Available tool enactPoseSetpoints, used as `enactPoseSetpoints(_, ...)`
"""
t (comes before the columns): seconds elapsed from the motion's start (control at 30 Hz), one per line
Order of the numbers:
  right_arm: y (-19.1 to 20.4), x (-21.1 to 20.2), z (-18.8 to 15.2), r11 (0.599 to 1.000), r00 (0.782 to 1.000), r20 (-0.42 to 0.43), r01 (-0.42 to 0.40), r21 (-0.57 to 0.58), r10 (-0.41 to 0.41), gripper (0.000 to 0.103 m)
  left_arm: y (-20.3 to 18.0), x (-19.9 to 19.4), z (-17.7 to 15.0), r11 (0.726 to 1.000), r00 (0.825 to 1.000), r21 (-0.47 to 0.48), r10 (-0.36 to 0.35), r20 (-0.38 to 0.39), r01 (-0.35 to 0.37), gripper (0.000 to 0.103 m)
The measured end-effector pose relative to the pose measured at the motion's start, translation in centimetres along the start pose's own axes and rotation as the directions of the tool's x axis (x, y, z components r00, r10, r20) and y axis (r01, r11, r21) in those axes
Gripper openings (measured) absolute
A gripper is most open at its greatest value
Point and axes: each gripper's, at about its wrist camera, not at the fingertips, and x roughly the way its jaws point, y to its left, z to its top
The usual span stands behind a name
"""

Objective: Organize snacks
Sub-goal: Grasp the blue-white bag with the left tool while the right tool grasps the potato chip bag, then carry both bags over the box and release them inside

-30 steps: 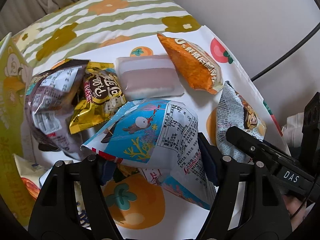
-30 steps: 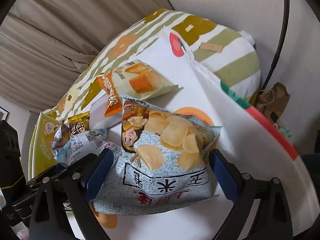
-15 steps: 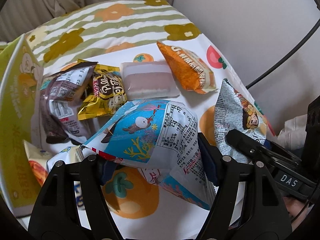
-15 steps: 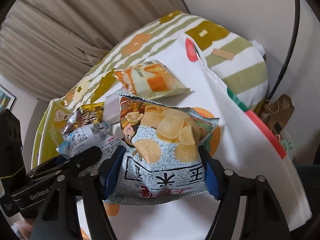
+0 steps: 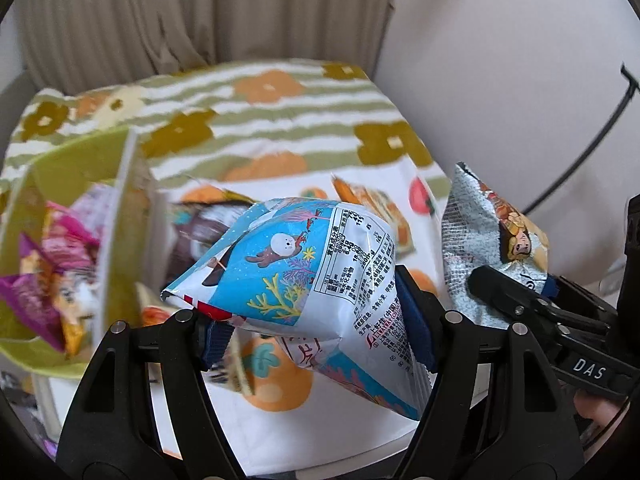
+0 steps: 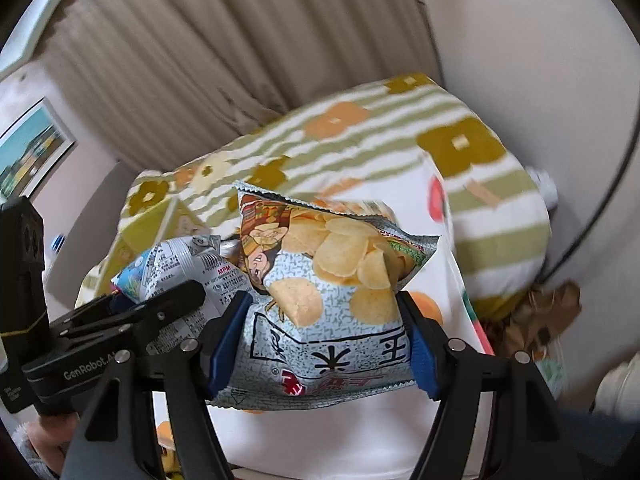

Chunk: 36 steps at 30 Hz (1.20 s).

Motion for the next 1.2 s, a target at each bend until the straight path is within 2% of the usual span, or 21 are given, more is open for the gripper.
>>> enactPoseSetpoints(0.13,2.7,-1.3,1.5,0.995,0.998,0.018,-0.051,-0.083,0.053,0.067,2.2,-3.3,0.8,0.997,0.997,-0.049,0.058,0.045,-0.055,0.069)
enactPoseSetpoints(0.33,8.9,-1.8,2.7,0.974,0.99,0.026,-0.129,-0.187,0.137,0.067,8.6,-8.2,1.5,0.983,0.982,-0.119,0.151,0.117,-0.137,0.069)
enactPoseSetpoints(0.5,15.2,0.0,3.4,0.952,0.981,0.008,-0.185,-0.245,0.193,0.067,15.2,-10.9,2.5,0.971,0.969,-0.155,0.203,0.143,-0.181,0.069)
enactPoseSetpoints(0.63,20.2,2.2,3.6,0.94,0.976,-0.007,-0.21,-0.27,0.217,0.067,20.9,-11.6,3.3,0.967,0.966,-0.163,0.22,0.135,-0.197,0.069)
enactPoseSetpoints(0.87,27.0,8.2,4.8,0.943,0.981,-0.03,-0.195,-0.27,0.194,0.067,30.3,-9.1,5.5,0.973,0.977,-0.147,0.193,0.088,-0.179,0.069)
enactPoseSetpoints(1.07,29.9,13.2,4.9,0.956,0.988,-0.059,-0.152,-0.25,0.141,0.067,35.0,-3.8,7.8,0.985,0.991,-0.122,0.128,0.037,-0.122,0.069)
enactPoseSetpoints(1.17,30.3,14.8,4.9,0.962,0.99,-0.078,-0.131,-0.24,0.116,0.067,36.5,-1.8,8.7,0.985,0.993,-0.129,0.116,0.034,-0.111,0.076)
enactPoseSetpoints(1.2,30.3,15.2,4.9,0.963,0.991,-0.082,-0.124,-0.238,0.108,0.067,36.8,-1.3,8.9,0.986,0.993,-0.127,0.112,0.032,-0.107,0.088)
